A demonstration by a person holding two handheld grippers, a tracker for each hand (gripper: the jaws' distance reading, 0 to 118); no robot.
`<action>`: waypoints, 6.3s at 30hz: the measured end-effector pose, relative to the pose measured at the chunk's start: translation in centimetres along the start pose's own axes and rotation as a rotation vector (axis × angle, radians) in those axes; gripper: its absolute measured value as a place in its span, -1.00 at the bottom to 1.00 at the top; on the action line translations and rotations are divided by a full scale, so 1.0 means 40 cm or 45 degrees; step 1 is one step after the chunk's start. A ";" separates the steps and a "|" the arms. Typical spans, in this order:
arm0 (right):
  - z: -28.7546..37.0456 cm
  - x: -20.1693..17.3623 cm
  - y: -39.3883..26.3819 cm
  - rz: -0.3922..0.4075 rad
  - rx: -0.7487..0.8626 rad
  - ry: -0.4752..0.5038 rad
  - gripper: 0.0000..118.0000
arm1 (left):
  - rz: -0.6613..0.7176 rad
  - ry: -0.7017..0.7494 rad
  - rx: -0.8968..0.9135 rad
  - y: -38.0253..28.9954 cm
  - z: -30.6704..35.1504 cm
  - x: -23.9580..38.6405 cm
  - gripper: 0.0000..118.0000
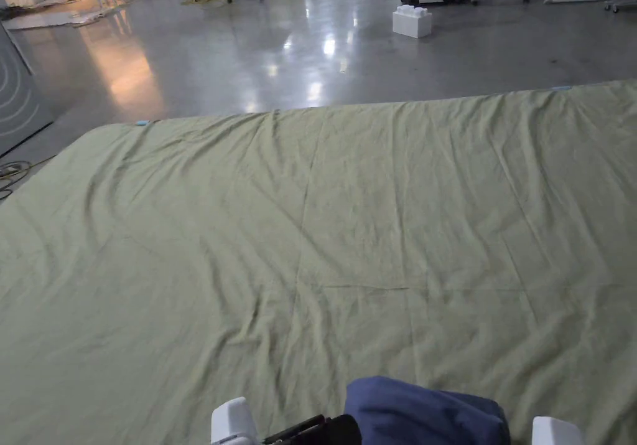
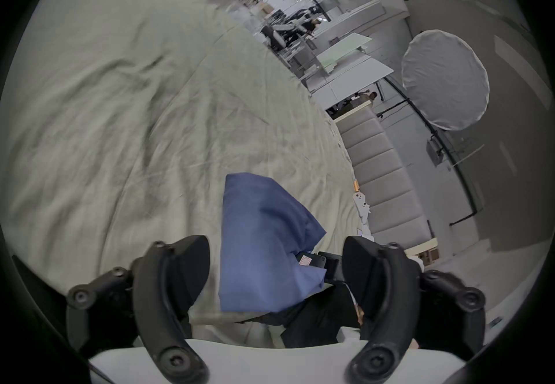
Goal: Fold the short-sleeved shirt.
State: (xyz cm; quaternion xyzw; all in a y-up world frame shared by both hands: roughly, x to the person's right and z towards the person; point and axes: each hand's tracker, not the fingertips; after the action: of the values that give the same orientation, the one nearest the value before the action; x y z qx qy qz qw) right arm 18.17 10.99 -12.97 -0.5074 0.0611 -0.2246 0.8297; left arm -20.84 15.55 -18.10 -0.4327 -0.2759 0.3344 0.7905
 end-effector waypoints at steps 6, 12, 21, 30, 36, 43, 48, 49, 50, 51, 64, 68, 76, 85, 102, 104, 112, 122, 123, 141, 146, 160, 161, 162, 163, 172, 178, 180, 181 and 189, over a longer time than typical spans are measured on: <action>0.006 -0.001 0.016 -0.019 -0.039 -0.004 -0.99 | 0.075 -0.113 -0.106 0.041 -0.122 -0.051 0.59; 0.006 0.007 0.007 -0.049 -0.018 0.023 -0.99 | 0.145 -0.163 -0.319 0.047 -0.259 -0.103 0.57; 0.052 0.008 -0.010 -0.084 0.105 0.078 -0.99 | 0.203 -0.066 -0.336 0.052 -0.268 -0.077 -0.49; 0.203 -0.027 -0.054 -0.191 0.290 0.228 -0.99 | 0.024 0.107 -0.036 0.386 0.227 -0.185 -0.50; 0.187 -0.055 -0.113 0.161 0.133 -0.076 -0.99 | 0.139 0.474 0.140 0.554 0.460 -0.396 -0.50; 0.189 -0.038 -0.155 0.155 0.070 -0.018 -0.99 | 0.188 0.972 0.051 0.502 0.344 -0.393 0.22; 0.231 -0.023 -0.121 0.217 0.194 -0.046 -0.99 | -0.222 1.238 0.182 0.503 0.404 -0.166 0.28; 0.252 -0.017 -0.106 0.219 0.242 -0.037 -0.99 | -0.371 1.220 0.223 0.493 0.420 -0.090 0.28; 0.273 -0.014 -0.089 0.222 0.285 -0.030 -0.99 | -0.519 1.160 0.271 0.519 0.472 -0.088 0.28; 0.295 -0.014 -0.073 0.234 0.336 -0.036 -0.99 | -0.597 1.067 0.322 0.504 0.496 -0.020 0.28; 0.672 -0.175 0.030 0.508 1.211 -0.178 -0.99 | -1.175 0.618 1.047 0.066 0.450 0.553 0.27; 0.705 -0.211 0.019 0.560 1.303 -0.189 -0.99 | -1.217 0.639 1.069 0.026 0.427 0.567 0.22; 0.712 -0.232 -0.048 0.594 1.470 -0.166 -0.99 | -1.253 0.890 1.172 -0.046 0.461 0.580 -0.81; 0.704 -0.215 -0.031 0.548 1.425 -0.213 -0.99 | -1.101 0.711 1.113 -0.066 0.469 0.582 -1.00; 0.697 -0.232 -0.030 0.572 1.388 -0.231 -0.99 | -1.141 0.707 1.095 -0.056 0.418 0.596 -1.00; 0.698 -0.233 -0.030 0.565 1.388 -0.228 -0.99 | -1.122 0.693 1.105 -0.055 0.419 0.597 -1.00; 0.702 -0.232 -0.033 0.539 1.385 -0.198 -0.98 | -1.103 0.657 1.109 -0.056 0.427 0.595 -0.98; 0.697 -0.225 -0.024 0.500 1.372 -0.218 0.98 | -1.067 0.673 1.125 -0.049 0.430 0.587 0.49; 0.695 -0.224 -0.024 0.503 1.371 -0.220 1.00 | -1.063 0.671 1.126 -0.047 0.431 0.587 0.70; 0.684 -0.237 -0.025 0.572 1.367 -0.262 1.00 | -1.089 0.668 1.112 -0.049 0.421 0.580 1.00; 0.680 -0.237 -0.026 0.568 1.357 -0.258 1.00 | -1.080 0.656 1.104 -0.049 0.419 0.582 1.00; 0.683 -0.220 -0.020 0.479 1.347 -0.208 1.00 | -1.091 0.661 1.057 -0.050 0.402 0.575 1.00; 0.684 -0.219 -0.019 0.477 1.346 -0.206 1.00 | -1.089 0.662 1.051 -0.051 0.399 0.575 1.00; 0.684 -0.217 -0.019 0.476 1.343 -0.205 1.00 | -1.087 0.659 1.049 -0.051 0.397 0.574 1.00; 0.683 -0.215 -0.019 0.475 1.342 -0.205 1.00 | -1.087 0.654 1.044 -0.051 0.396 0.574 1.00; 0.682 -0.220 -0.011 0.425 1.304 -0.205 1.00 | -1.086 0.624 1.048 -0.052 0.395 0.580 1.00; 0.697 -0.228 0.004 0.384 1.316 -0.229 1.00 | -1.067 0.622 1.044 -0.050 0.402 0.580 1.00; 0.699 -0.233 0.015 0.359 1.276 -0.224 1.00 | -1.046 0.621 1.045 -0.047 0.402 0.580 1.00; 0.699 -0.235 0.019 0.347 1.257 -0.220 1.00 | -1.037 0.616 1.045 -0.046 0.403 0.578 1.00; 0.719 -0.252 0.025 0.398 1.266 -0.157 1.00 | -1.014 0.581 1.070 -0.046 0.415 0.578 1.00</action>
State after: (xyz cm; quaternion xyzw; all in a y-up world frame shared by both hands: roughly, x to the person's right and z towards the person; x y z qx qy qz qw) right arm 18.98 39.20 -1.38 -0.0495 -0.0270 -0.0698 0.9960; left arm -17.93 40.84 -5.26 -0.0092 -0.0849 -0.0069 0.9963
